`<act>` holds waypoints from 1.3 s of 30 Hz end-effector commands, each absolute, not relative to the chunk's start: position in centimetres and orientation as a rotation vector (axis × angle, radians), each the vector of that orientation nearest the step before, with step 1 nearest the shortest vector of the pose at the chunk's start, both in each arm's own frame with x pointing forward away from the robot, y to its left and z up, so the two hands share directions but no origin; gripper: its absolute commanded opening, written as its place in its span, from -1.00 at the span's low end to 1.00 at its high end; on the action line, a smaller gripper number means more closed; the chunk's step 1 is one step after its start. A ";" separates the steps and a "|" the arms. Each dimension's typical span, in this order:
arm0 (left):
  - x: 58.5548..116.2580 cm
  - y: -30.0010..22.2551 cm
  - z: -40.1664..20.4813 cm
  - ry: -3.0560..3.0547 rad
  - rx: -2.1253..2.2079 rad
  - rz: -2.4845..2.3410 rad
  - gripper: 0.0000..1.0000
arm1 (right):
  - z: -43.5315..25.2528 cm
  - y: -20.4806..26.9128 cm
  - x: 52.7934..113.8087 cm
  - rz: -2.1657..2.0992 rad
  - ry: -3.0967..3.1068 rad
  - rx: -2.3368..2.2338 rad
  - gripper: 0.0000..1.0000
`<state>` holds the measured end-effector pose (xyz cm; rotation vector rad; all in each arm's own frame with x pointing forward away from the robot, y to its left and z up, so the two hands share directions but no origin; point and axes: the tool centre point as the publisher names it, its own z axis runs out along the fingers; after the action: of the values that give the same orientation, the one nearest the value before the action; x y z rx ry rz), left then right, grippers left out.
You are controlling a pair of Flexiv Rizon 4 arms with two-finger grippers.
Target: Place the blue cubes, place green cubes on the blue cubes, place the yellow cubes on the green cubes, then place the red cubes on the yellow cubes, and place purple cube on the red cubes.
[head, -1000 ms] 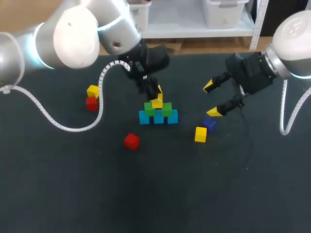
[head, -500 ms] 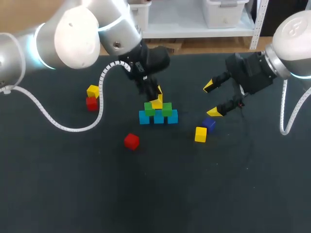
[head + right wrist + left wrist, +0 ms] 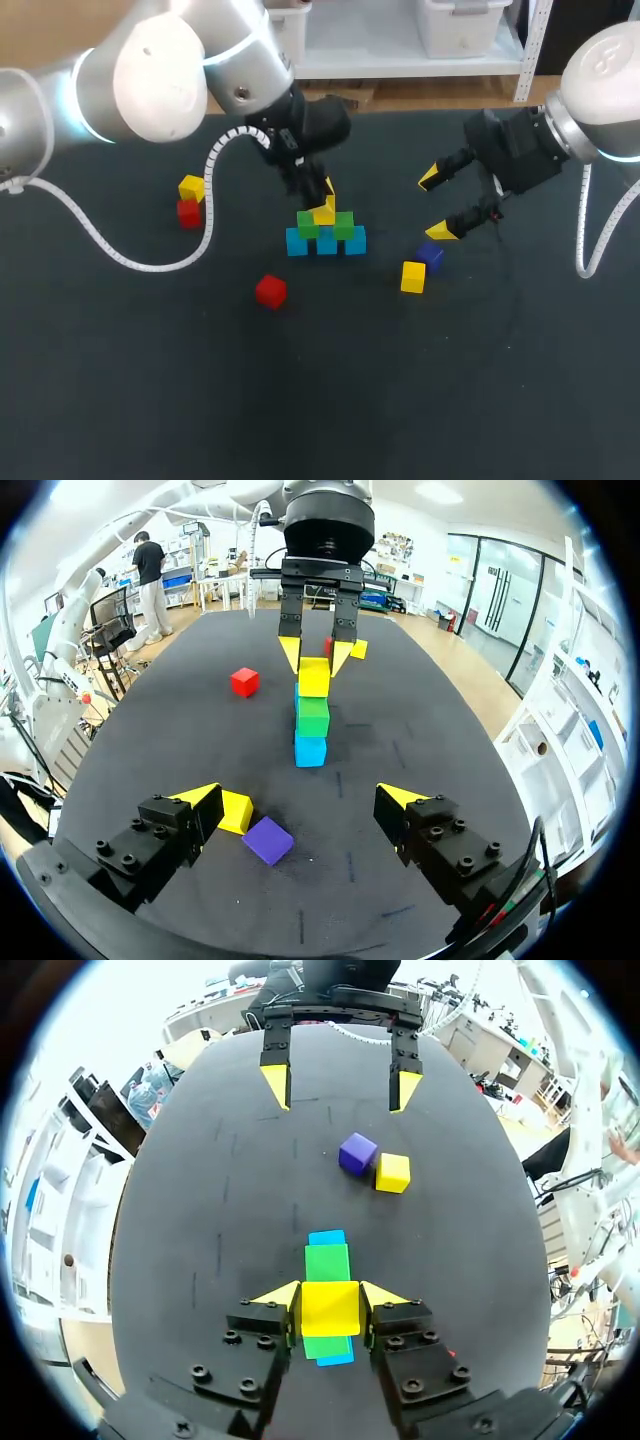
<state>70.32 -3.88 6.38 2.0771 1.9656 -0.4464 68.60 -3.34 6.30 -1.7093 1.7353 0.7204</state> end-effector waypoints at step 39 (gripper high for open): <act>70.8 -3.9 6.1 1.979 2.083 -0.439 -0.34 | 6.3 -3.3 68.6 0.722 1.733 -1.708 1.00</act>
<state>70.51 -3.79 6.12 2.0764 1.9767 -0.4365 68.60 -3.34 6.30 -1.7093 1.7353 0.7204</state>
